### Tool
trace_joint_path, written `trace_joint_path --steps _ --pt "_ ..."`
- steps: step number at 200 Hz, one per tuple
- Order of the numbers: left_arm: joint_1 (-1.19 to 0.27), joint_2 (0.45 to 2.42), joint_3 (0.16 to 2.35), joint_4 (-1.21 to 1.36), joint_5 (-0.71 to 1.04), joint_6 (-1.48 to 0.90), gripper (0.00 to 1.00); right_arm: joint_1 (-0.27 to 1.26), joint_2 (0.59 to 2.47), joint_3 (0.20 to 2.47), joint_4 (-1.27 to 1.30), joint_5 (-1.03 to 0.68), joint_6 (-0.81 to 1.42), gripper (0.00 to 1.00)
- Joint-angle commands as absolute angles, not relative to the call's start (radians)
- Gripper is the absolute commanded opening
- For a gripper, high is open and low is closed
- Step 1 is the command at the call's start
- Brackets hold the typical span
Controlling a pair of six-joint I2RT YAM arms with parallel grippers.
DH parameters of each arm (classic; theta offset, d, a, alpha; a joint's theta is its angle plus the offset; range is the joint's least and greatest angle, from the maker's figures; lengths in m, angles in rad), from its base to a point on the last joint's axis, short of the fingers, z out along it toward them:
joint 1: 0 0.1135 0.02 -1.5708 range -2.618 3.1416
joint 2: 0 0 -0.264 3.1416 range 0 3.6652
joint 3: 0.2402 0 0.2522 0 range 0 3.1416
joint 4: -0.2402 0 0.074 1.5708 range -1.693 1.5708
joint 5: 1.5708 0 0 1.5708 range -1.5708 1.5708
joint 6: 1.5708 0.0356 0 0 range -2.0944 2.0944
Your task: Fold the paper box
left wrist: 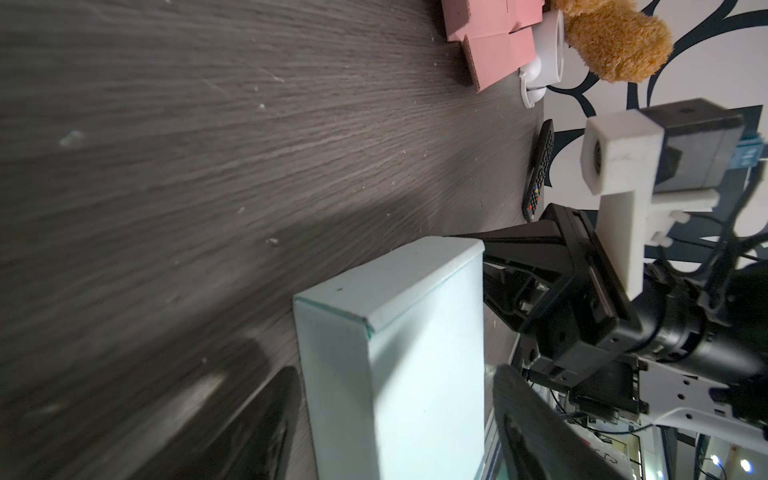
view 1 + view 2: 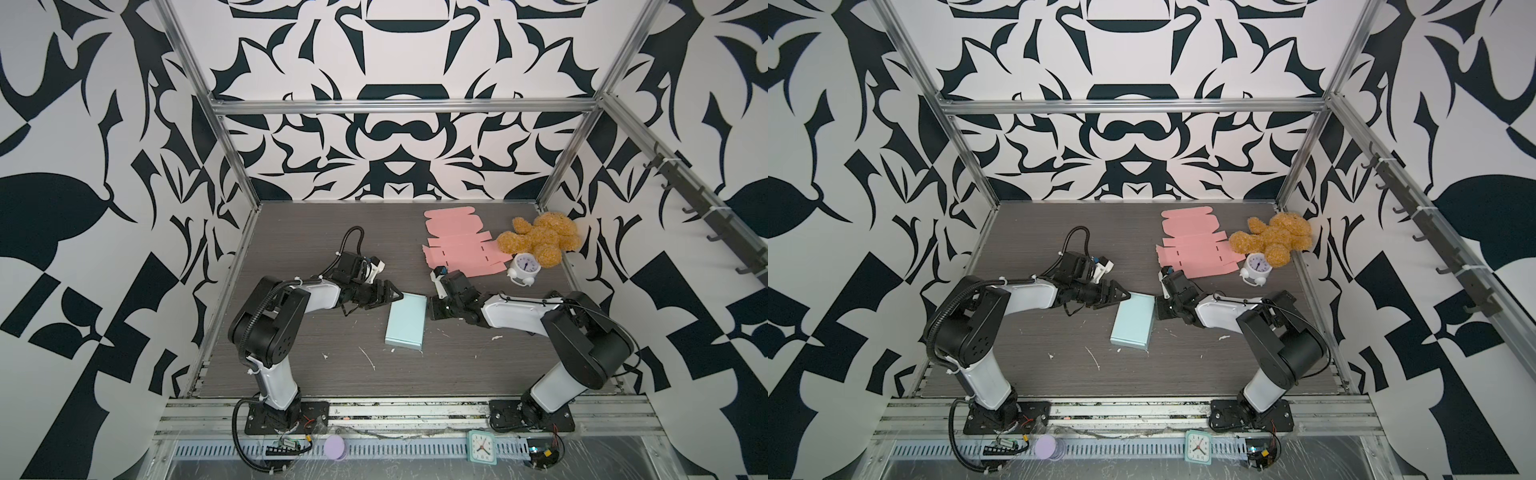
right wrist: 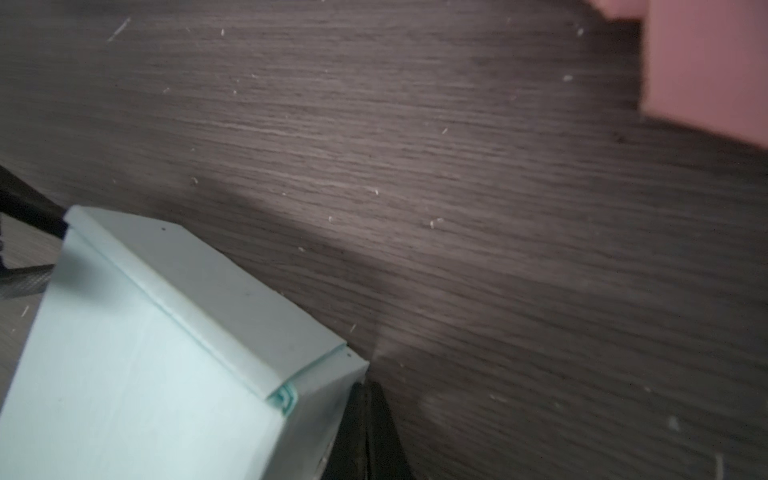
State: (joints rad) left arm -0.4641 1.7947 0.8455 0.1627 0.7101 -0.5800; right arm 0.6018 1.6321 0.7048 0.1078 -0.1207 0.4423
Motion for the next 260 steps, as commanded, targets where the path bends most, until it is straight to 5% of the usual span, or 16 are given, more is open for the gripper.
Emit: trace_joint_path --steps 1,177,260 --pt "-0.467 1.827 0.868 0.217 0.751 -0.611 0.76 0.597 1.641 0.735 0.142 -0.139 0.449 0.07" --pt "-0.528 1.875 0.936 0.227 0.752 -0.635 0.76 0.634 1.601 0.708 0.209 -0.208 0.506 0.06" --pt "-0.394 1.85 0.926 0.077 0.729 -0.512 0.76 0.634 1.483 0.611 0.097 -0.128 0.491 0.12"
